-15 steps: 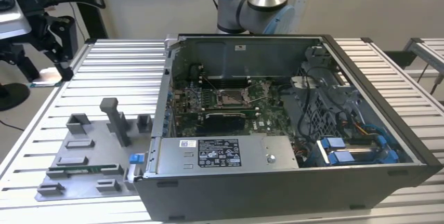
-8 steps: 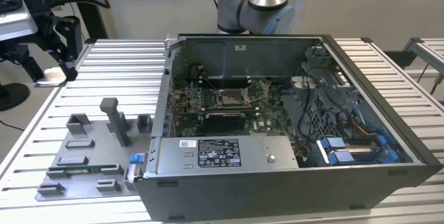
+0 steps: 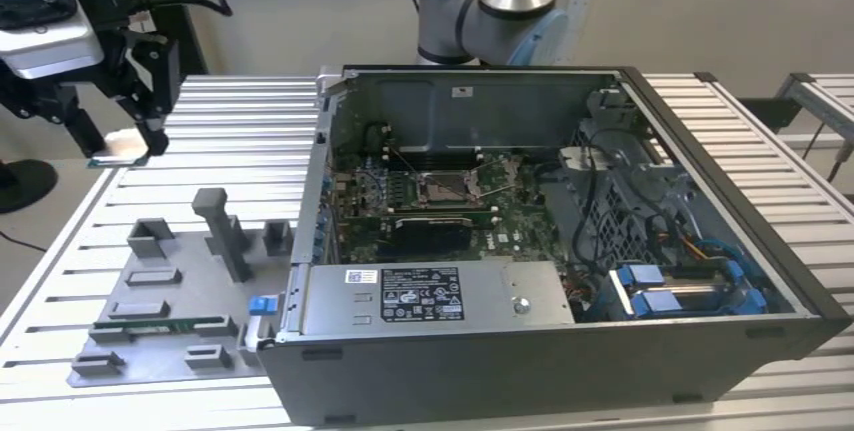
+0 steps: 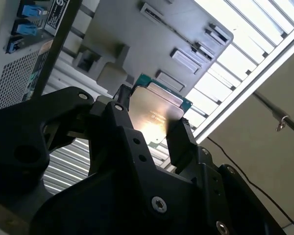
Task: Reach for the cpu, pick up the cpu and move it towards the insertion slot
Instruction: 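Pick up the cpu and move it towards the insertion slot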
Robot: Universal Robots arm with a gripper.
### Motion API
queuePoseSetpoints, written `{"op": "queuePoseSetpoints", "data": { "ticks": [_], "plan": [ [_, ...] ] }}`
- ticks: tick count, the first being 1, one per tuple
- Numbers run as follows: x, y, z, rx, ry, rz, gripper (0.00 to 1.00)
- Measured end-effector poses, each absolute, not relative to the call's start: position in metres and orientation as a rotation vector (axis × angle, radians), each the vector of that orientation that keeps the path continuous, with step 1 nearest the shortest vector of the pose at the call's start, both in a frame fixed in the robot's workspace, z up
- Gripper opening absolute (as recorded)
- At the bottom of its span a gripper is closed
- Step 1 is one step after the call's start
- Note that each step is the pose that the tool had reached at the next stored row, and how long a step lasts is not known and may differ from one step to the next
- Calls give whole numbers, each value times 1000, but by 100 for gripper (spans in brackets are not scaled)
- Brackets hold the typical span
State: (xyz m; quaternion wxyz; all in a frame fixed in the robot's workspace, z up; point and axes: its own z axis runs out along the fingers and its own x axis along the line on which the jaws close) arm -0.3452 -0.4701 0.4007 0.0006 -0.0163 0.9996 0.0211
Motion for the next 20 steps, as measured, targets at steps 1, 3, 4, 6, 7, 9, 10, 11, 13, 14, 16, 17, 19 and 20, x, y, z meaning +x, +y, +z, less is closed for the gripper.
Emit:
{"op": "queuePoseSetpoints", "data": {
  "ticks": [1, 3, 4, 6, 7, 9, 10, 11, 13, 14, 16, 17, 19, 20],
  "plan": [
    [-343, -470, 401, -51, 3139, 66, 0],
    [-338, -470, 401, -51, 3140, 66, 0],
    [-336, -470, 401, -51, 3140, 66, 0],
    [-331, -470, 401, -51, 3141, 66, 0],
    [-329, -470, 401, -51, 3141, 66, 0],
    [-325, -470, 401, -51, 3141, 66, 0],
    [-322, -470, 401, -51, 3141, 66, 0],
    [-320, -470, 401, -51, 3142, 66, 0],
    [-316, -470, 401, -51, 3142, 66, 0],
    [-314, -470, 401, -51, 3143, 66, 0],
    [-310, -470, 401, -51, 3143, 66, 0],
    [-308, -470, 401, -51, 3144, 67, 0],
    [-304, -470, 401, -51, 3144, 67, 0],
    [-302, -470, 401, -51, 3145, 67, 0]
  ]
}}
